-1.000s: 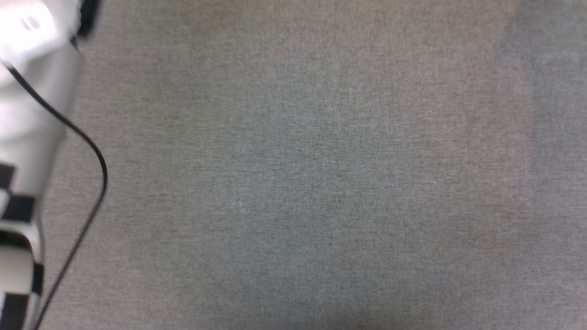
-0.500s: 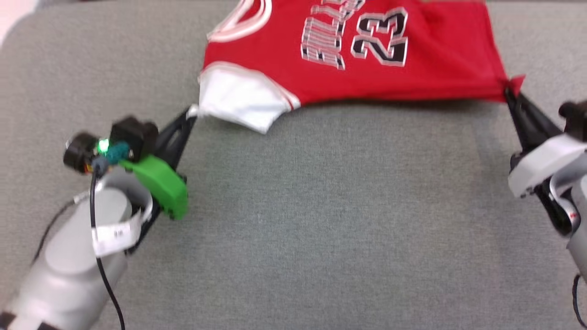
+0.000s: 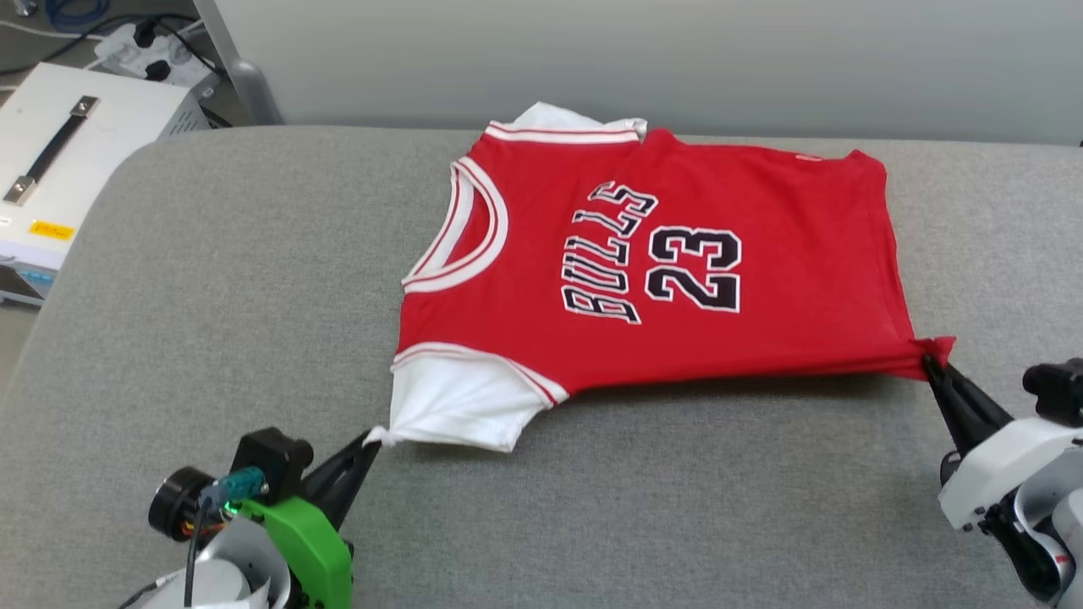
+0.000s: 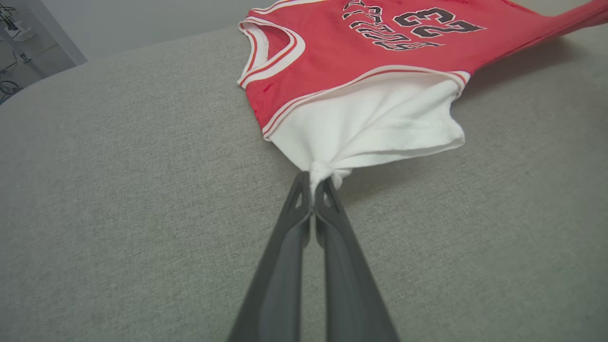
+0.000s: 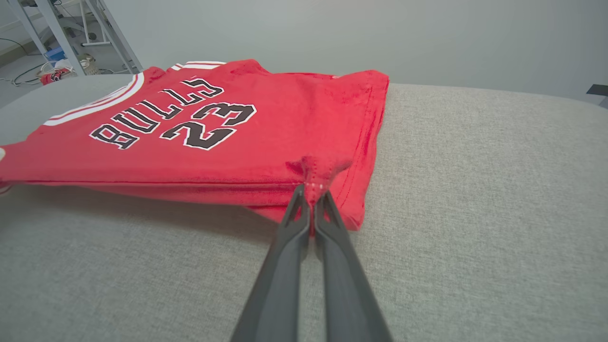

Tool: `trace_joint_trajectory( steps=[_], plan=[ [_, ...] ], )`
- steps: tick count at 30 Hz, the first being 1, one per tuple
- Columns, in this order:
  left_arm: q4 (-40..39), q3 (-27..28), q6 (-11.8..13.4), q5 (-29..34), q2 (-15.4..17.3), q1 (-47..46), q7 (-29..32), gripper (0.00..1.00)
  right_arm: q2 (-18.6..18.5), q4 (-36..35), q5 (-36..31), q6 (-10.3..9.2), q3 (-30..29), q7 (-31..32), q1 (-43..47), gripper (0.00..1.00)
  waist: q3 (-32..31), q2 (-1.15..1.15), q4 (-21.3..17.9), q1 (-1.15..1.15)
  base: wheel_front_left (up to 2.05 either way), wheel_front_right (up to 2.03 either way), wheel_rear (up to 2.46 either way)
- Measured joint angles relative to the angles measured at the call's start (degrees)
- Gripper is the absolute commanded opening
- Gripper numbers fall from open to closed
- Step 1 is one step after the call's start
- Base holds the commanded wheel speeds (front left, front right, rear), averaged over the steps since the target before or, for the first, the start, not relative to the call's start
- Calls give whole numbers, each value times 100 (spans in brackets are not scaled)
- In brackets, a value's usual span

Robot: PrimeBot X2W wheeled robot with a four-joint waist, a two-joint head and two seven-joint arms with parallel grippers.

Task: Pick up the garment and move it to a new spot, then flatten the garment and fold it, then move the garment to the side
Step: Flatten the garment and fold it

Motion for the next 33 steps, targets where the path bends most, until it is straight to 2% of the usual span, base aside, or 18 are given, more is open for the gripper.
trace_joint_trajectory(
  steps=[9, 12, 13, 17, 23, 29, 30, 33],
  plan=[
    [-994, -278, 12, -401, 486, 1048, 623, 0, -294, -120, 293, 0, -14, 118, 877, 0, -625, 0, 22, 0, 0, 0, 0],
    [-1358, -252, -69, -1149, 505, 1450, 894, 0, -349, -181, 335, 0, -65, 210, 1193, 0, -803, 0, 31, 0, 0, 0, 0],
    [-1458, -289, -86, -1212, 552, 1535, 965, 0, -359, -218, 356, 0, -89, 230, 1289, 0, -846, 0, 34, 0, 0, 0, 0],
    [-1792, -372, -88, -1258, 843, 1735, 1140, 0, -408, -515, 500, 0, -233, 432, 1779, 0, -1024, 0, 60, 0, 0, 0, 0],
    [-2201, -421, 62, -1358, 962, 2030, 1291, 0, -535, -1113, 595, 0, -503, 833, 2522, 0, -1132, 0, 111, 0, 0, 0, 0],
    [-2510, -387, 187, -1250, 1040, 2073, 1232, 0, -463, -1736, 621, 0, -1123, 1084, 3100, 0, -1088, 0, 113, 0, 0, 0, 0],
    [-2548, -296, 241, -1215, 1020, 1989, 1180, 0, -291, -1949, 584, 0, -1437, 1224, 3145, 0, -1011, 0, 95, 0, 0, 0, 0],
    [-2538, -169, 255, -1228, 966, 1745, 1160, 0, -65, -2197, 614, -1, -1670, 1450, 3142, 0, -933, 0, 62, 0, 0, 0, 0]
  ],
)
